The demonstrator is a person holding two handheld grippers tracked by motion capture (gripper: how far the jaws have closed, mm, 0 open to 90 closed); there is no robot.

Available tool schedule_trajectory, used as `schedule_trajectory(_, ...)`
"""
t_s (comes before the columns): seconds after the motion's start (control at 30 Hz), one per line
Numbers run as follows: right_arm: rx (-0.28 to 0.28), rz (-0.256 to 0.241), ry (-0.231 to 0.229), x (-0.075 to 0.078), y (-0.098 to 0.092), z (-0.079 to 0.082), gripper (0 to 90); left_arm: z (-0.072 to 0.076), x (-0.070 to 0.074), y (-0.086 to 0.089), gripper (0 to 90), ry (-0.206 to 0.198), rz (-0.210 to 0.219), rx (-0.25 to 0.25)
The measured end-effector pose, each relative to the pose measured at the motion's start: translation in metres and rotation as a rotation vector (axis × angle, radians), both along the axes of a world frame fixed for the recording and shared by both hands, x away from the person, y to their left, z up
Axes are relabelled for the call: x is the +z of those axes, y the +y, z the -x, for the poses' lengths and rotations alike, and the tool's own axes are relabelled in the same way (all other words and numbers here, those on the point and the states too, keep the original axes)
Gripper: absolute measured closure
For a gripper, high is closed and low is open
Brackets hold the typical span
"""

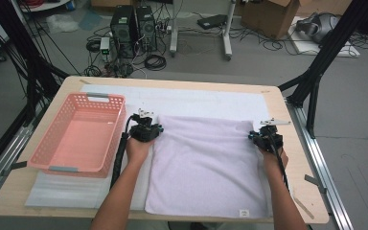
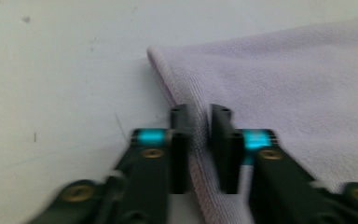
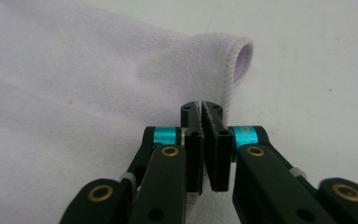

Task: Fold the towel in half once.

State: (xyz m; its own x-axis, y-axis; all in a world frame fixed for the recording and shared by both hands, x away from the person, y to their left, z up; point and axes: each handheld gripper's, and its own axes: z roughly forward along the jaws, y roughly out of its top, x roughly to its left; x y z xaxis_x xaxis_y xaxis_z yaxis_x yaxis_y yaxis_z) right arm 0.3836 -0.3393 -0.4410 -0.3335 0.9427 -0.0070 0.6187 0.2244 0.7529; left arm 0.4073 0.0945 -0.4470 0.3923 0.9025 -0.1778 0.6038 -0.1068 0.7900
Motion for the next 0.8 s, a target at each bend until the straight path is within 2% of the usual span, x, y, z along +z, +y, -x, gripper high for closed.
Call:
schedule_trajectory(0.03,-0.010,0.003,-0.008,0.001,0.000,0.000,76.8,-0.001,0.001,0.003,61.6,-0.009,0.016,0.009)
schedule_trajectory(0.07,-0.014,-0.015,-0.023,0.003,-0.002,-0.001,73.4,-0.002,0.001,0.007,59.3,-0.018,0.034,0.012)
schedule_trajectory(0.1,-0.016,-0.043,-0.037,0.006,-0.004,-0.002,71.9,-0.005,0.002,0.009,58.2,-0.005,0.058,0.002)
schedule_trajectory(0.13,-0.010,-0.066,-0.054,0.009,-0.005,-0.002,70.6,-0.009,0.004,0.008,57.0,0.012,0.042,-0.027)
schedule_trajectory(0.17,0.000,-0.076,-0.066,0.013,-0.005,-0.004,69.9,-0.011,0.006,0.006,53.8,0.009,0.031,-0.041)
schedule_trajectory(0.2,0.014,-0.071,-0.071,0.014,-0.004,-0.005,69.8,-0.014,0.008,0.004,53.0,-0.024,0.029,-0.055)
schedule_trajectory(0.23,0.028,-0.062,-0.068,0.016,-0.002,-0.008,68.6,-0.016,0.009,0.004,51.5,-0.035,0.039,-0.059)
schedule_trajectory(0.27,0.038,-0.058,-0.068,0.017,-0.001,-0.010,67.7,-0.022,0.011,0.002,50.1,-0.011,0.030,-0.062)
schedule_trajectory(0.33,0.054,-0.046,-0.061,0.015,0.004,-0.016,65.6,-0.030,0.010,0.000,47.8,-0.009,0.028,-0.052)
schedule_trajectory(0.37,0.066,-0.036,-0.051,0.013,0.006,-0.019,64.1,-0.033,0.009,0.000,47.9,-0.017,0.042,-0.041)
schedule_trajectory(0.4,0.074,-0.028,-0.038,0.011,0.008,-0.022,63.5,-0.036,0.007,-0.001,47.8,-0.001,0.043,-0.035)
schedule_trajectory(0.43,0.084,-0.026,-0.024,0.007,0.010,-0.024,63.3,-0.039,0.006,-0.002,46.9,0.015,0.032,-0.035)
schedule_trajectory(0.53,0.113,0.001,0.027,-0.002,0.011,-0.030,64.3,-0.041,0.000,-0.008,47.3,0.008,-0.004,-0.060)
schedule_trajectory(0.57,0.111,-0.011,0.032,-0.003,0.011,-0.031,66.9,-0.041,-0.002,-0.011,48.8,0.011,-0.015,-0.074)
schedule_trajectory(0.6,0.113,-0.016,0.028,-0.004,0.009,-0.032,69.6,-0.041,-0.003,-0.014,52.1,-0.005,-0.044,-0.077)
schedule_trajectory(0.63,0.114,-0.016,0.028,-0.004,0.009,-0.033,76.5,-0.040,-0.003,-0.016,56.4,-0.022,-0.065,-0.078)
schedule_trajectory(0.67,0.118,-0.014,0.029,-0.003,0.008,-0.034,83.8,-0.041,-0.003,-0.016,67.0,-0.022,-0.060,-0.089)
schedule_trajectory(0.7,0.122,-0.012,0.027,-0.003,0.008,-0.035,86.3,-0.041,-0.003,-0.017,79.0,-0.028,-0.057,-0.073)
schedule_trajectory(0.73,0.120,-0.006,0.032,-0.002,0.009,-0.036,87.5,-0.041,-0.002,-0.017,82.5,-0.038,-0.066,-0.060)
schedule_trajectory(0.8,0.101,-0.019,0.030,-0.001,0.010,-0.040,88.1,-0.042,0.001,-0.015,83.7,-0.051,-0.048,-0.028)
